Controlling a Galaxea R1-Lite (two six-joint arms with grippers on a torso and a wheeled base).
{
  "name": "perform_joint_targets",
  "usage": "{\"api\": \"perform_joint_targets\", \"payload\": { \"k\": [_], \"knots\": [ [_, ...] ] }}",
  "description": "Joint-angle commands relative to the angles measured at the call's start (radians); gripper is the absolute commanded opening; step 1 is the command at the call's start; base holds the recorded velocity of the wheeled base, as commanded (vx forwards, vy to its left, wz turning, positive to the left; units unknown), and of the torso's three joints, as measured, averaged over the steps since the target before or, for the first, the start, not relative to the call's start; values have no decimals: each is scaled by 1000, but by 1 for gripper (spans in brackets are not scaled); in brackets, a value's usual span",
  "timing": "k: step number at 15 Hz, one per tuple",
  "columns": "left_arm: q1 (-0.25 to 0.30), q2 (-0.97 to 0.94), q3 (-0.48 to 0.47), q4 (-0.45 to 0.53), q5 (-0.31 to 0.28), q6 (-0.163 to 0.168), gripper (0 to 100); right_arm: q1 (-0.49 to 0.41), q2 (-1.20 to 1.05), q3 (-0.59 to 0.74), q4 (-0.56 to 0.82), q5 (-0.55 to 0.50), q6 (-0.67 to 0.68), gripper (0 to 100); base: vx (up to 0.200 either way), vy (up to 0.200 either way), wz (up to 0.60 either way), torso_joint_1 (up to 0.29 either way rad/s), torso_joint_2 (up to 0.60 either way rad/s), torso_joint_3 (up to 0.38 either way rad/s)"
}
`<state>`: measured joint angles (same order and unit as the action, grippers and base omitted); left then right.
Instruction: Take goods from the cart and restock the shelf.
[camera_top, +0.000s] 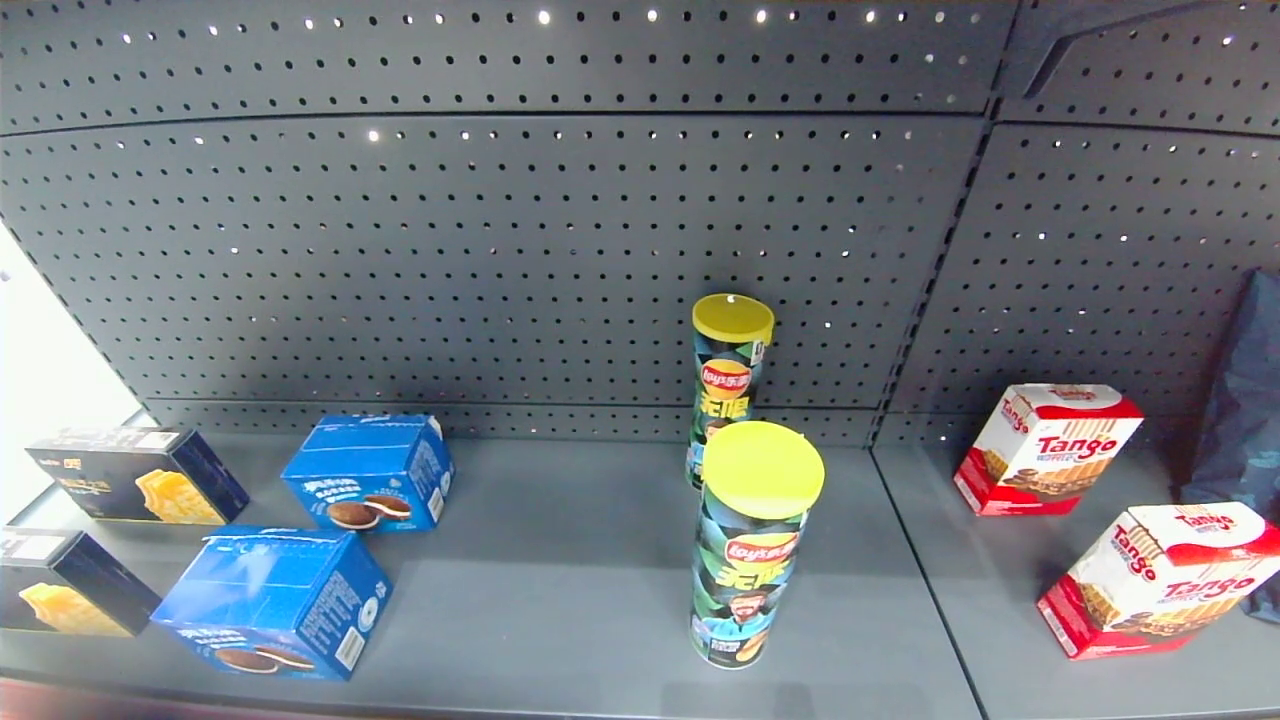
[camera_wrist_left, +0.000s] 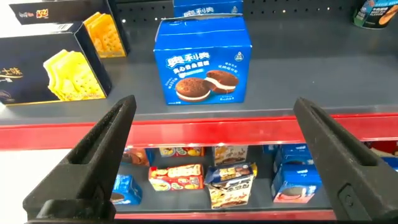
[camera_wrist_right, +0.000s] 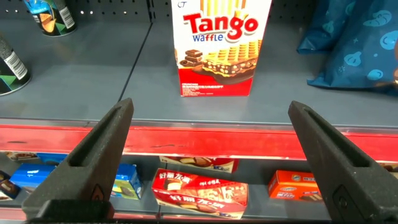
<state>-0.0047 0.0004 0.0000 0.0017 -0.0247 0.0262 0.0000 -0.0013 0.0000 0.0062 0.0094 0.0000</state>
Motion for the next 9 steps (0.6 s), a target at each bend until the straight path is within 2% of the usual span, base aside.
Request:
{"api": "perform_joint_targets", "payload": {
  "k": [1,2,4,6,9],
  "knots": [
    [0,0,0,0,0,0,100,0,1,0,0,4,-3,100,0,0,0,0,0,0],
    [0,0,0,0,0,-2,100,0,1,0,0,4,-3,100,0,0,0,0,0,0],
    [0,0,0,0,-8,17,100,0,1,0,0,4,-3,100,-200,0,0,2,7,2],
    [0,0,0,0,-12,15,100,0,1,0,0,3,-3,100,-200,0,0,10,2,0],
    [0,0,-2,0,-9,5,100,0,1,0,0,3,-2,100,0,0,0,0,0,0]
  ]
}}
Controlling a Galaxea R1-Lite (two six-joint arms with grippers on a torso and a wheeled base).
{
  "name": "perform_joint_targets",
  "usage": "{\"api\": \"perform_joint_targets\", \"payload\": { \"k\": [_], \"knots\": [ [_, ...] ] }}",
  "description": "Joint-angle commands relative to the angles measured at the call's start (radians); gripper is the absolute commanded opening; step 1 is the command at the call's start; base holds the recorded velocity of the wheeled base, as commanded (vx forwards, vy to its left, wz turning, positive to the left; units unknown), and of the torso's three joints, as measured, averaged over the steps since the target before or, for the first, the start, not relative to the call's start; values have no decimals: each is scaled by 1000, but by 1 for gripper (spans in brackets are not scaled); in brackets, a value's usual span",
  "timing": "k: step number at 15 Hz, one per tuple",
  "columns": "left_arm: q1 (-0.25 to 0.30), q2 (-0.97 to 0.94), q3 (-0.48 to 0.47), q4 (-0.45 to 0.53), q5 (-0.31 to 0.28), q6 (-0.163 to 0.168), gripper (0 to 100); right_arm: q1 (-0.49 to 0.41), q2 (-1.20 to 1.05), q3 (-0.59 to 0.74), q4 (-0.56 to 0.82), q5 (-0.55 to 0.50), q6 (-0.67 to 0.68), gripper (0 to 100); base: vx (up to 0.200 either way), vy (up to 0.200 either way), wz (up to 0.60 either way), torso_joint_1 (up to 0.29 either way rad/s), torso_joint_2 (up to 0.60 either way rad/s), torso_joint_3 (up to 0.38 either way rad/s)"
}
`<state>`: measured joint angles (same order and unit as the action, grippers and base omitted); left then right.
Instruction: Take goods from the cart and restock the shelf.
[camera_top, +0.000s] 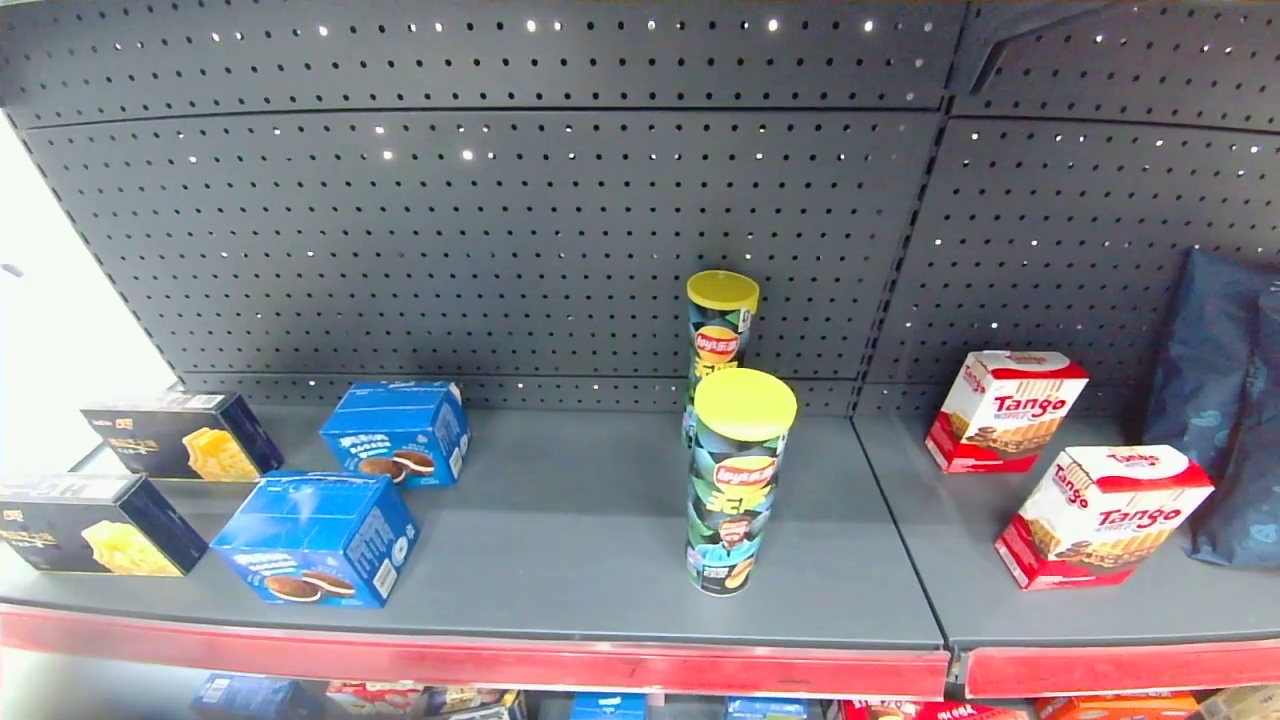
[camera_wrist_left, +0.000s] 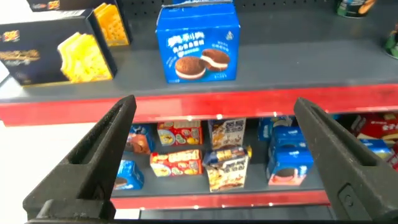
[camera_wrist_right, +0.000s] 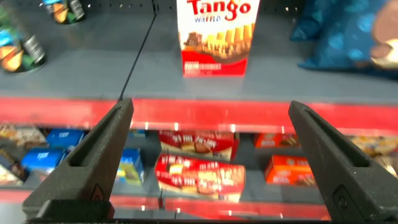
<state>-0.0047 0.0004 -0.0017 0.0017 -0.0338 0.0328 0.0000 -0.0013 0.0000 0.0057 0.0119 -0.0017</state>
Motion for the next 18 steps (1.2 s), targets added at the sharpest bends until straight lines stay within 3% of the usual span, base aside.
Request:
{"api": "perform_joint_targets", "payload": {
  "k": [1,3,15,18],
  "knots": [
    [0,0,0,0,-1,3,100,0,1,0,0,0,0,100,0,0,0,0,0,0],
    [0,0,0,1,-1,6,100,0,1,0,0,2,-1,100,0,0,-600,24,2,-10],
    [0,0,0,0,2,3,100,0,1,0,0,2,-1,100,0,0,0,0,0,0],
    [0,0,2,1,0,3,100,0,1,0,0,2,-1,100,0,-133,0,2,2,0]
  ]
}}
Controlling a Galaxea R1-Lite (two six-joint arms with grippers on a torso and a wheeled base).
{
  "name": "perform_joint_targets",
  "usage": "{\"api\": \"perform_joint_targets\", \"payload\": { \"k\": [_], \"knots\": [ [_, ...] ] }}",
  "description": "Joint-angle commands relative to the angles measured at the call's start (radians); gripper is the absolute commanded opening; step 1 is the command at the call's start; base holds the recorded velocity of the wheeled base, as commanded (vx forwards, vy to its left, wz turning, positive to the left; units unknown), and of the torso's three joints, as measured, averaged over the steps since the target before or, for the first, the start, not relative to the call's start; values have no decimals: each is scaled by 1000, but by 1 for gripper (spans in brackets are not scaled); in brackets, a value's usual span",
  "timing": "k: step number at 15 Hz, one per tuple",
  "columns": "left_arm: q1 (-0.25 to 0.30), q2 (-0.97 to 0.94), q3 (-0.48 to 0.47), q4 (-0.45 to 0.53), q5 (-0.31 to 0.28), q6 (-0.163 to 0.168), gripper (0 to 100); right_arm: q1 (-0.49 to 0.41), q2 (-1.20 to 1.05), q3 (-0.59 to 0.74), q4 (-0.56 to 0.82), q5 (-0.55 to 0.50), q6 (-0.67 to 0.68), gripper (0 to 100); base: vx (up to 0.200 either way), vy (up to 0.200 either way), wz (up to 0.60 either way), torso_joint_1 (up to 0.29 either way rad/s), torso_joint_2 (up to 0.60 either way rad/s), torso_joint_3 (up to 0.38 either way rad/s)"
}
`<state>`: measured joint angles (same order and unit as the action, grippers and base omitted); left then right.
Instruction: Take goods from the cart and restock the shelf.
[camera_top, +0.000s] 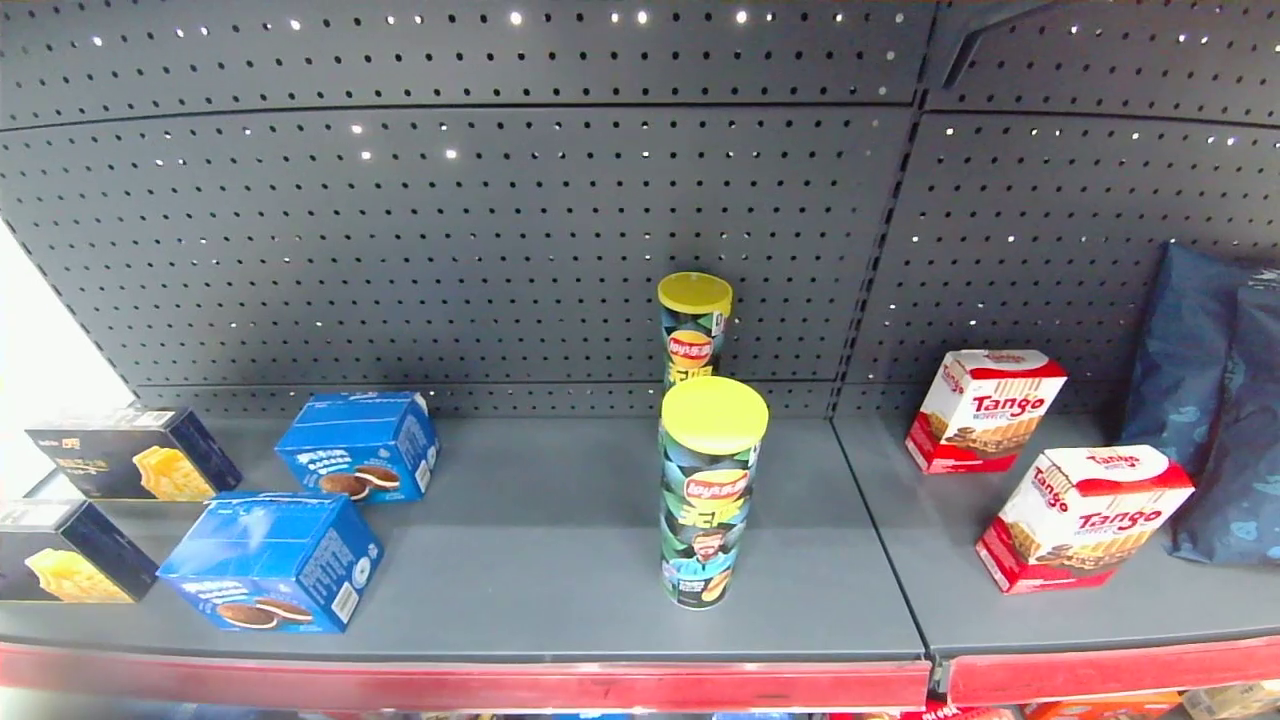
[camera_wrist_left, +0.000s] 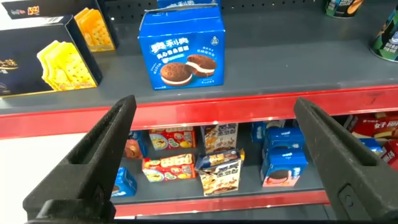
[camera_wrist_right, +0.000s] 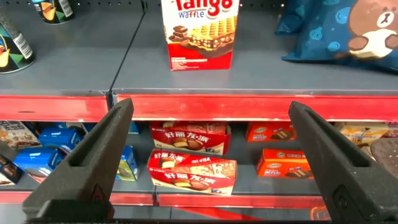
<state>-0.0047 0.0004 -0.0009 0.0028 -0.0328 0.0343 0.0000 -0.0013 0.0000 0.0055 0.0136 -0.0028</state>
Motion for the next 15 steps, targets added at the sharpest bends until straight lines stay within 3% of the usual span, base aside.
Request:
{"api": "perform_joint_targets", "payload": {
  "k": [1,9,11,15],
  "knots": [
    [0,0,1,0,2,-4,100,0,1,0,1,0,0,100,0,0,0,0,0,0],
    [0,0,-1,-1,5,-7,100,0,1,0,1,0,0,100,0,0,0,0,0,0],
    [0,0,-1,-1,4,-8,100,0,1,0,1,0,0,100,0,-200,0,5,-2,0],
    [0,0,-1,-1,4,-8,100,0,1,0,1,0,0,100,0,0,0,0,0,0]
  ]
}}
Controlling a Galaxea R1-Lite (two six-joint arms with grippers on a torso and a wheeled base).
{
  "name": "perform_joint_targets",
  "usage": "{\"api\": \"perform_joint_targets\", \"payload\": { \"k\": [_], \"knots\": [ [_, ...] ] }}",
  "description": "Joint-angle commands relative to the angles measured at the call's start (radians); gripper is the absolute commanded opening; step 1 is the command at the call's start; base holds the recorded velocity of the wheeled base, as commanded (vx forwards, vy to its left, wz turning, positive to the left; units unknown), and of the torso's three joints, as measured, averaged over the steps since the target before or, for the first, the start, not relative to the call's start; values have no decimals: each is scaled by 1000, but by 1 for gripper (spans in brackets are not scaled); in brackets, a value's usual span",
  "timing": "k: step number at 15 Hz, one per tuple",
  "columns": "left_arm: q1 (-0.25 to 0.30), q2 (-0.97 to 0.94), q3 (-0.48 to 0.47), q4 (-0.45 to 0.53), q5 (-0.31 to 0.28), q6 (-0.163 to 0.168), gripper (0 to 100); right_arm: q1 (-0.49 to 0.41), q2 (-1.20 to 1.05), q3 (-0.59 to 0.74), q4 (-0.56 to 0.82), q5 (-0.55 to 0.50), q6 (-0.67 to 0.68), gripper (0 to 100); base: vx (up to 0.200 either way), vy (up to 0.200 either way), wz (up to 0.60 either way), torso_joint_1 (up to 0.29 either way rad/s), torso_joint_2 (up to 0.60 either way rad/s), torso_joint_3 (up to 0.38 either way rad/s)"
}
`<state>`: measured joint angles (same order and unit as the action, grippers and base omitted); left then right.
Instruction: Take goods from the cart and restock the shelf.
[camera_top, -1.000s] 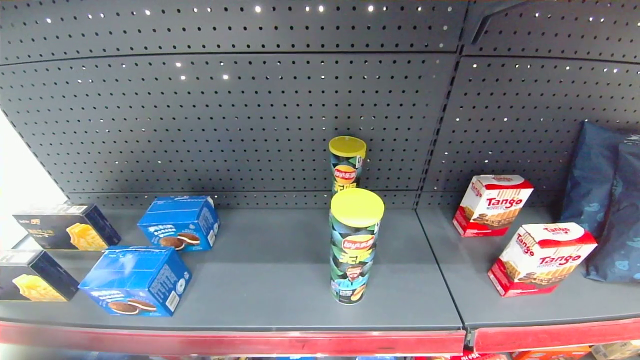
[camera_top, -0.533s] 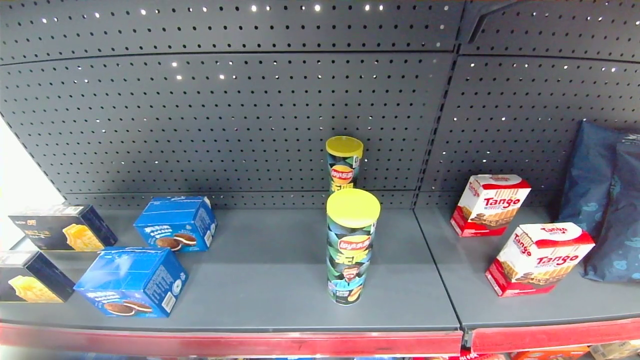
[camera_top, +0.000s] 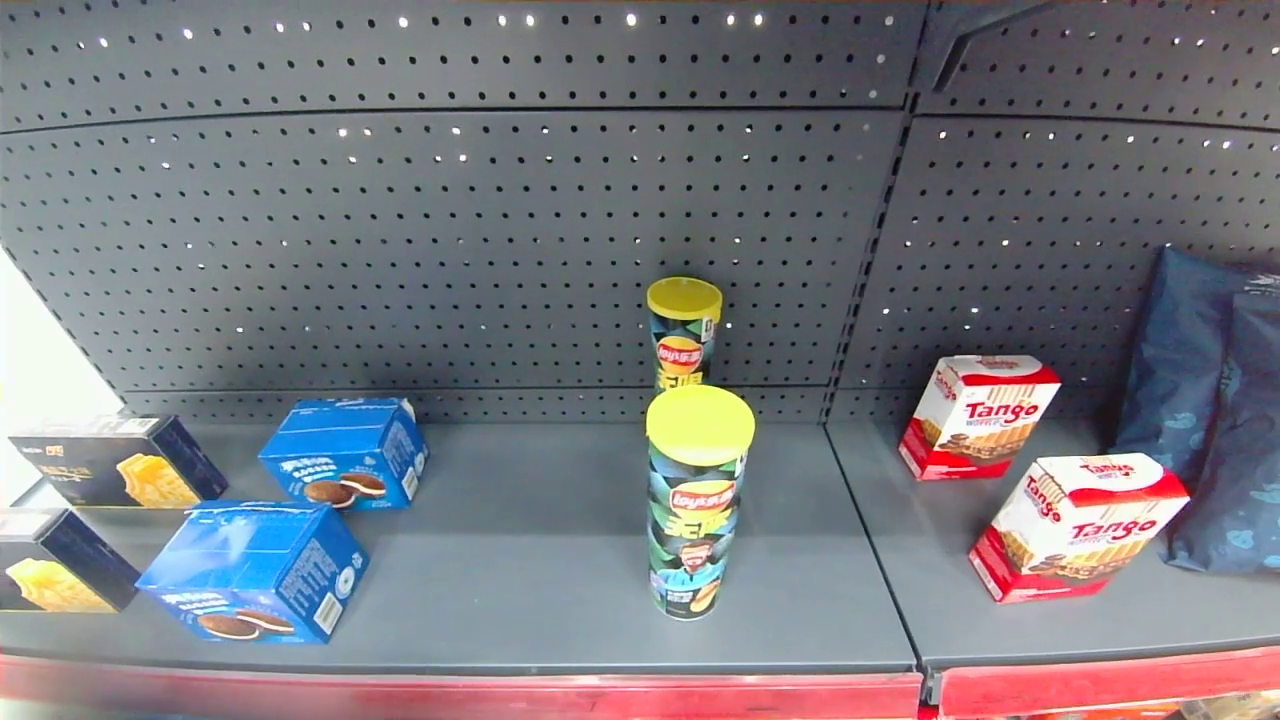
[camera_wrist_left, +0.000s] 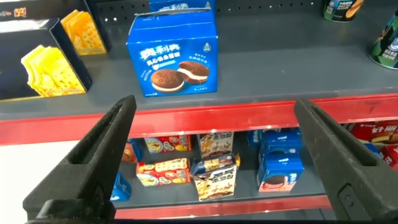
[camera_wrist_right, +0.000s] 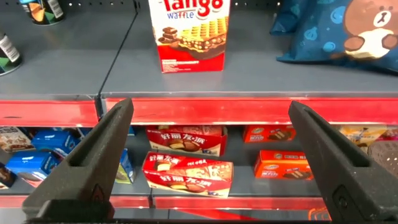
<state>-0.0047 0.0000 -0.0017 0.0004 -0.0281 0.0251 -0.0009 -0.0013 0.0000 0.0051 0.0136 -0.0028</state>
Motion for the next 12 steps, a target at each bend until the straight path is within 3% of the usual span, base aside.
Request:
{"api": "perform_joint_targets", "payload": {
  "k": [1,12],
  "knots": [
    [0,0,0,1,0,-1,100,1,1,0,1,0,0,100,0,0,0,0,0,0],
    [0,0,0,1,0,-1,100,1,1,0,1,0,0,100,0,0,0,0,0,0]
  ]
}}
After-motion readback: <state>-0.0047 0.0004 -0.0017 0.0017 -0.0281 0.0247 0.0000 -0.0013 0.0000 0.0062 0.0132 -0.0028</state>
